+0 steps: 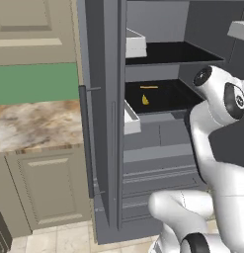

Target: Take the lemon wedge from the fridge and place it on the plate with fish on the dining counter.

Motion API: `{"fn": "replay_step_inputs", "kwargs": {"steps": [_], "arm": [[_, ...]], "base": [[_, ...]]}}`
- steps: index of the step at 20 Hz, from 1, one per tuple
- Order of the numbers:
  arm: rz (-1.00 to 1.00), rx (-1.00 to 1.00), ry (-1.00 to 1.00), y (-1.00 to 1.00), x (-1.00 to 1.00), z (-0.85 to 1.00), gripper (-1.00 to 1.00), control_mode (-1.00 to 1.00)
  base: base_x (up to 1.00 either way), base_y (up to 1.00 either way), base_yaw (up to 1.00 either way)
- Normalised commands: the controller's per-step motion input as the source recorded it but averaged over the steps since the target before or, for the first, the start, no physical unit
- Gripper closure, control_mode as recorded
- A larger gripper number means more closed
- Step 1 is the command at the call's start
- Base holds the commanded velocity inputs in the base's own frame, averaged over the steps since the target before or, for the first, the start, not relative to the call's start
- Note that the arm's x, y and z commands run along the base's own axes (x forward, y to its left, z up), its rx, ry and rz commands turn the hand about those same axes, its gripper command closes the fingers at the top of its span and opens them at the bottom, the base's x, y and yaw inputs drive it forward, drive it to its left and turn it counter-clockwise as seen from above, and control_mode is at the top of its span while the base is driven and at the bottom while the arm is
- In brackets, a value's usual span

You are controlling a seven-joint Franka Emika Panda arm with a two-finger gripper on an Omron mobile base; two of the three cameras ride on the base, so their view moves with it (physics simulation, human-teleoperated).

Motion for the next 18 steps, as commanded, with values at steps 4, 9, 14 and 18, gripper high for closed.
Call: {"fn": "replay_step_inputs", "kwargs": {"steps": [4, 9, 14, 18], "arm": [[0.36, 0.39, 0.07, 0.99, -0.02, -0.01, -1.00, -1.00], [0.36, 0.55, 0.03, 0.62, -0.36, -0.08, -1.00, -1.00], [0.12, 0.60, -0.33, 0.14, -0.38, -0.31, -1.00, -1.00], [0.01, 0.03, -0.24, -0.02, 0.00, -0.13, -1.00, -1.00]], "base": [[0.00, 0.00, 0.00], [0.00, 0.00, 0.00], [0.00, 0.00, 0.00], [0.00, 0.00, 0.00]]}}
